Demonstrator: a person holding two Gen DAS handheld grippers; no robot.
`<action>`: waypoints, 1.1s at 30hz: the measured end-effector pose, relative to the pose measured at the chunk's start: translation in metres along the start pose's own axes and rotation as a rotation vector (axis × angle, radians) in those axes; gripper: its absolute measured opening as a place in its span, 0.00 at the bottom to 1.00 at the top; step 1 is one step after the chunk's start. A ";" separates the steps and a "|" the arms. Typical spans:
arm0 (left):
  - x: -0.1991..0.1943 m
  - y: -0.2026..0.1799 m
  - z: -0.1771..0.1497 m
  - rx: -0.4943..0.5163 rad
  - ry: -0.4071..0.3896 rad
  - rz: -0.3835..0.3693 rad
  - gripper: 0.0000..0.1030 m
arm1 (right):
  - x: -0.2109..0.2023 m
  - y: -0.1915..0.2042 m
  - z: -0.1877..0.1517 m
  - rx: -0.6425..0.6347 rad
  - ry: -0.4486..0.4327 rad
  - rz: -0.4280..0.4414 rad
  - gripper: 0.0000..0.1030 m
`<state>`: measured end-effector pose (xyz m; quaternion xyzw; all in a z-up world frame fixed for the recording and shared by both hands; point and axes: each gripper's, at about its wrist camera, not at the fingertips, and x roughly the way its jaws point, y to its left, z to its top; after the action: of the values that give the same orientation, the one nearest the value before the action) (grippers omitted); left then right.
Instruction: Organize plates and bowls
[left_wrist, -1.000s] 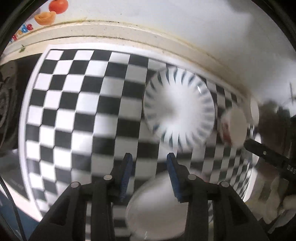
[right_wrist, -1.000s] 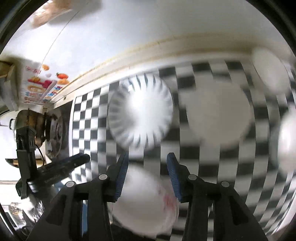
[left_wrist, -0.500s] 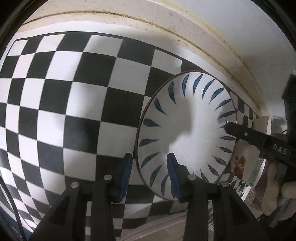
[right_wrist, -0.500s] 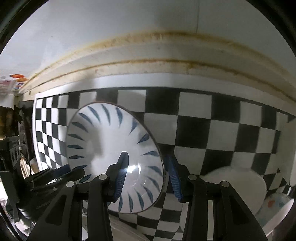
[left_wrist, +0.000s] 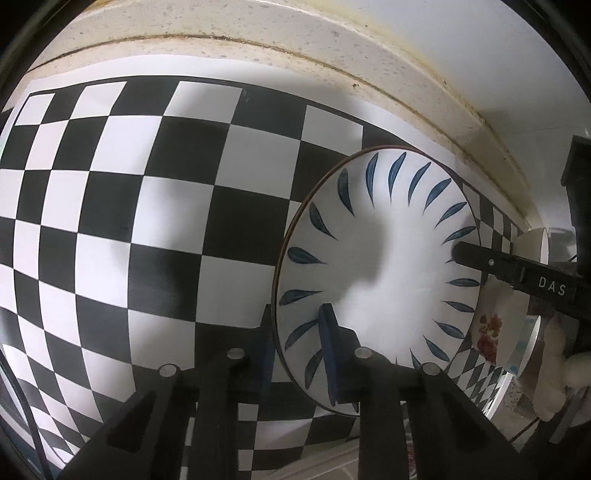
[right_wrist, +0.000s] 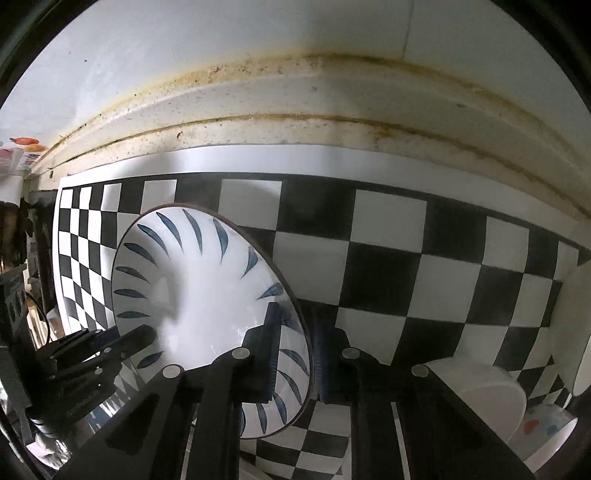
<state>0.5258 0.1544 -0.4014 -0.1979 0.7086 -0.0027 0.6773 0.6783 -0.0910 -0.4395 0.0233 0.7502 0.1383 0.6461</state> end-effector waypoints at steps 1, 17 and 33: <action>-0.002 0.001 0.000 -0.003 -0.004 -0.001 0.19 | 0.000 0.002 -0.002 0.001 -0.007 0.002 0.16; -0.068 -0.018 -0.040 0.075 -0.094 0.014 0.19 | -0.067 0.009 -0.065 -0.012 -0.112 0.089 0.13; -0.116 -0.029 -0.123 0.179 -0.136 0.009 0.19 | -0.105 0.021 -0.195 0.013 -0.201 0.144 0.12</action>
<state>0.4161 0.1280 -0.2722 -0.1333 0.6589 -0.0497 0.7386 0.5017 -0.1277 -0.3091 0.0953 0.6790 0.1763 0.7063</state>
